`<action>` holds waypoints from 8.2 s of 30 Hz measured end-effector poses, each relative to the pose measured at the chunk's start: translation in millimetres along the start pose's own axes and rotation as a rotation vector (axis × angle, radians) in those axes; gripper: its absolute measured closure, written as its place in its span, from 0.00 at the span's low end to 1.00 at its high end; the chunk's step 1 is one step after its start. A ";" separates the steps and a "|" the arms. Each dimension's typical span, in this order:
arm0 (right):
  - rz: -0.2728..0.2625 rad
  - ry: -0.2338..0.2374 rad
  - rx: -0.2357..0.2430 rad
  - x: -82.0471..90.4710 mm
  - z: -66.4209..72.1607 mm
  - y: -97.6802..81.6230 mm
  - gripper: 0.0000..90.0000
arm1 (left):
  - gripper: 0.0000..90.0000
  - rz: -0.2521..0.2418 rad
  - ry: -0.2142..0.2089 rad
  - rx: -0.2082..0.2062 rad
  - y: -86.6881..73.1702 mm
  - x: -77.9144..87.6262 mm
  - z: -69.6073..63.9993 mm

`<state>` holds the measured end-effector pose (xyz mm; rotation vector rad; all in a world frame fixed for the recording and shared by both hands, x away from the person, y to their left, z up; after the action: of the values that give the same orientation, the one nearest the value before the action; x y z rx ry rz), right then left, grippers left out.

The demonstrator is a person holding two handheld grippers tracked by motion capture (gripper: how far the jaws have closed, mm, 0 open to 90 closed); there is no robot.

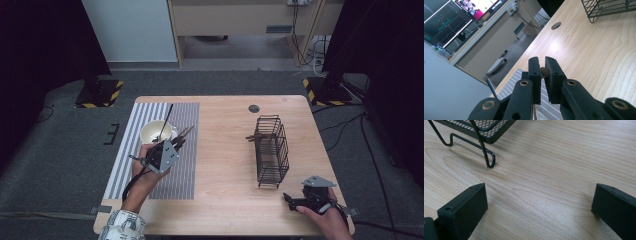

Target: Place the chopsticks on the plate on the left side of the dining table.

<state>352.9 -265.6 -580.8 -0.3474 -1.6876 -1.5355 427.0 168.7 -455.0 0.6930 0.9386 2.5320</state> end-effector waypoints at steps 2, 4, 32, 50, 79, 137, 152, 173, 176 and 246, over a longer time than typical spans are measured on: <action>0.000 0.000 0.000 0.0 0.0 0.0 0.00 | 0.92 0.002 0.001 0.011 -3.1 1.4 0.3; 0.000 0.000 0.000 0.0 0.0 0.0 0.00 | 0.92 0.007 0.002 0.017 -7.4 3.6 -0.3; -0.002 0.000 0.007 -1.8 -1.9 1.8 0.00 | 0.92 0.184 0.023 0.138 -68.8 31.3 -18.0; -0.001 0.000 0.007 -2.1 -2.3 2.1 0.00 | 0.92 0.322 0.007 0.260 -108.3 39.7 -25.8; -0.002 0.000 0.008 -2.0 -2.4 2.0 0.00 | 0.92 0.490 -0.045 0.407 -131.7 40.3 -39.5; -0.002 0.000 0.008 -2.0 -2.4 2.0 0.00 | 0.86 0.507 -0.075 0.478 -134.8 37.6 -43.8; -0.002 0.000 0.008 -1.9 -2.4 2.0 0.00 | 0.79 0.415 -0.022 0.458 -123.2 41.4 -34.6; -0.002 0.000 0.008 -2.0 -2.4 2.0 0.00 | 0.32 0.382 0.042 0.476 -128.2 36.5 -27.6; -0.002 0.000 0.008 -1.9 -2.4 2.0 0.00 | 0.28 0.392 0.042 0.478 -130.1 34.5 -28.5; -0.002 0.000 0.008 -2.0 -2.4 2.0 0.00 | 0.72 0.460 -0.028 0.505 -157.0 41.1 -25.9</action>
<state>356.4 -266.8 -581.0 -0.3415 -1.6947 -1.5295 402.9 288.0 -565.5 1.2059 1.5899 2.6604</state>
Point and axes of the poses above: each handheld gripper's, and its own axes: x roughly backward along the jaws, y roughly out of its top, z roughly to its left, the point moved 6 cm from there along -x, roughly forward along the jaws, and after that the axes turned 5 degrees about -x, right-handed, at the moved point
